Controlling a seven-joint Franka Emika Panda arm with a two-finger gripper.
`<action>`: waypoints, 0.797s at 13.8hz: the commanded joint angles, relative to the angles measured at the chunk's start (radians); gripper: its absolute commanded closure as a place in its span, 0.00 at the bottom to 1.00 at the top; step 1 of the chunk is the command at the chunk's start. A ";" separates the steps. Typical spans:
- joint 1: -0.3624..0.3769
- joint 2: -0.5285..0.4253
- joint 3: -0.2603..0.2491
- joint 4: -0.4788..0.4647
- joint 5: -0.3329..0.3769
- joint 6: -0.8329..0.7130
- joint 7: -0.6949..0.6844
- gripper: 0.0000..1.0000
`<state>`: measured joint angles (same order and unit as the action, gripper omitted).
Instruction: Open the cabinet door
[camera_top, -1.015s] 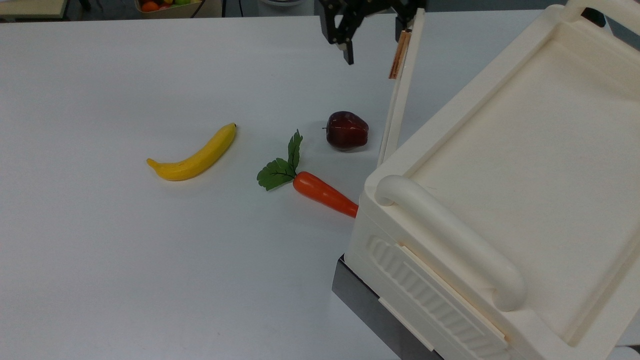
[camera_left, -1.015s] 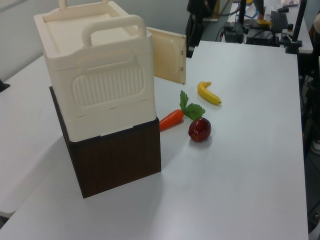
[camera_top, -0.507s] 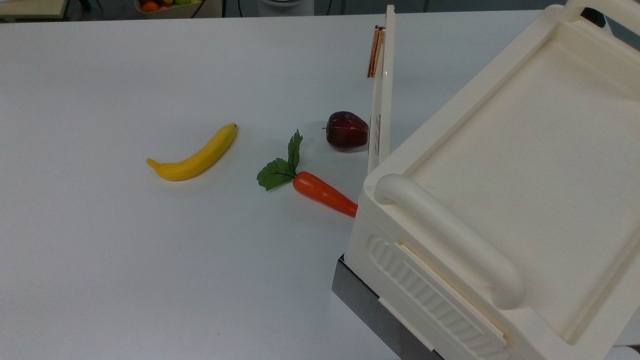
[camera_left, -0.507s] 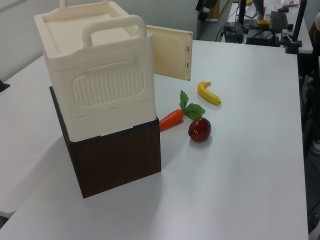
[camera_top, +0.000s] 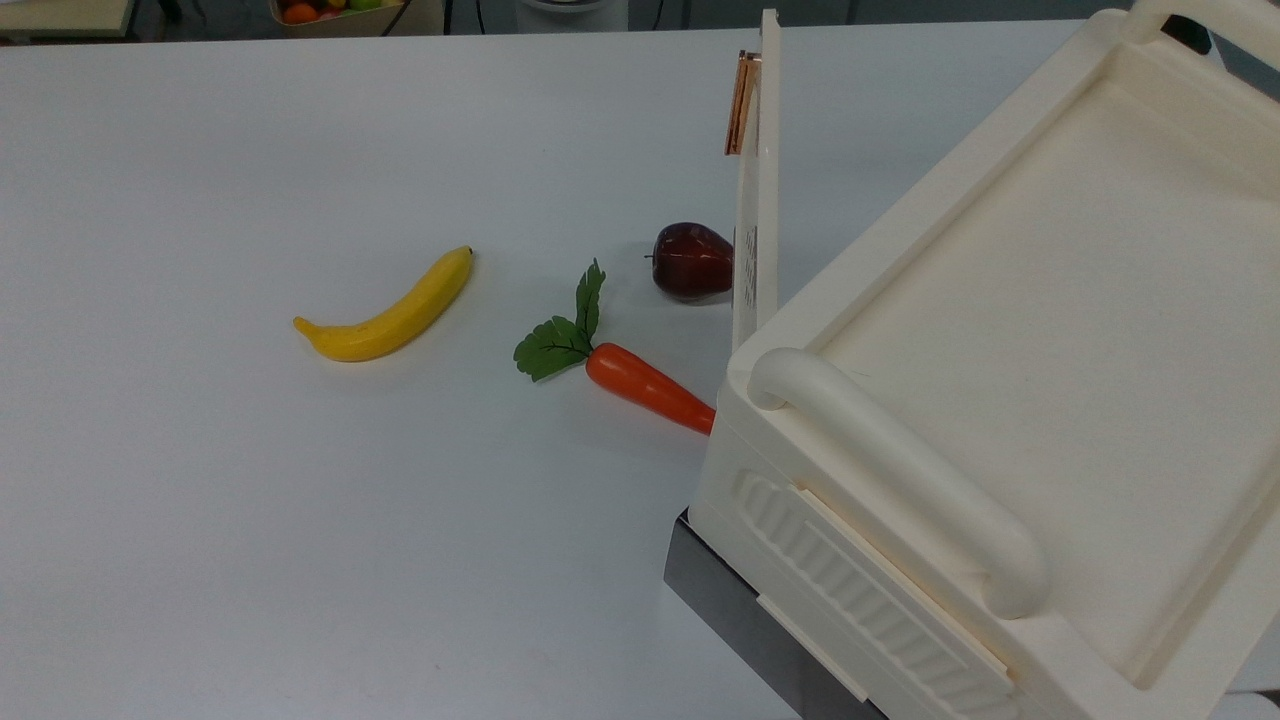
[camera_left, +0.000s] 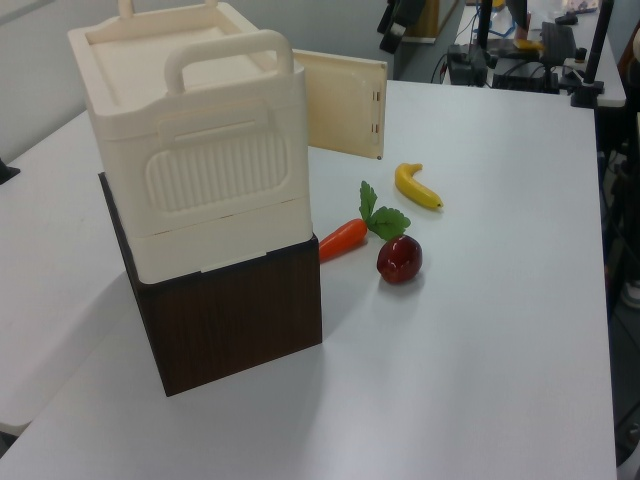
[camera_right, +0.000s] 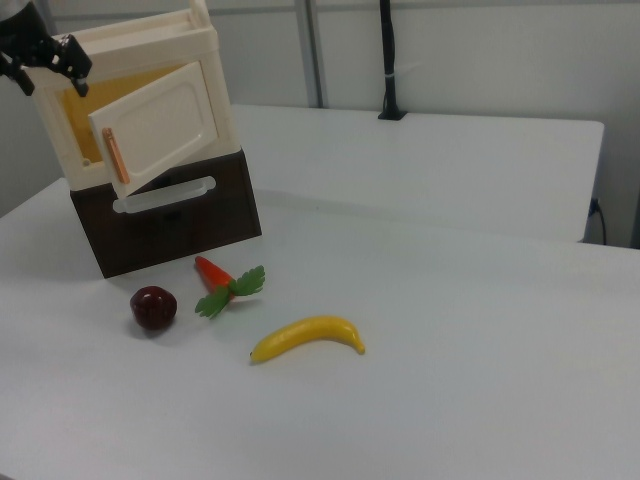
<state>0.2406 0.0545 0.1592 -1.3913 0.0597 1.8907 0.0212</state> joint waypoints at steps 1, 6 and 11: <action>0.057 0.050 -0.003 -0.002 -0.003 0.048 0.101 0.00; 0.055 0.088 -0.006 -0.049 -0.003 0.071 0.160 0.00; 0.027 0.110 -0.012 -0.071 -0.023 0.061 0.158 0.00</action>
<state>0.2892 0.1746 0.1545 -1.4339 0.0512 1.9425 0.1636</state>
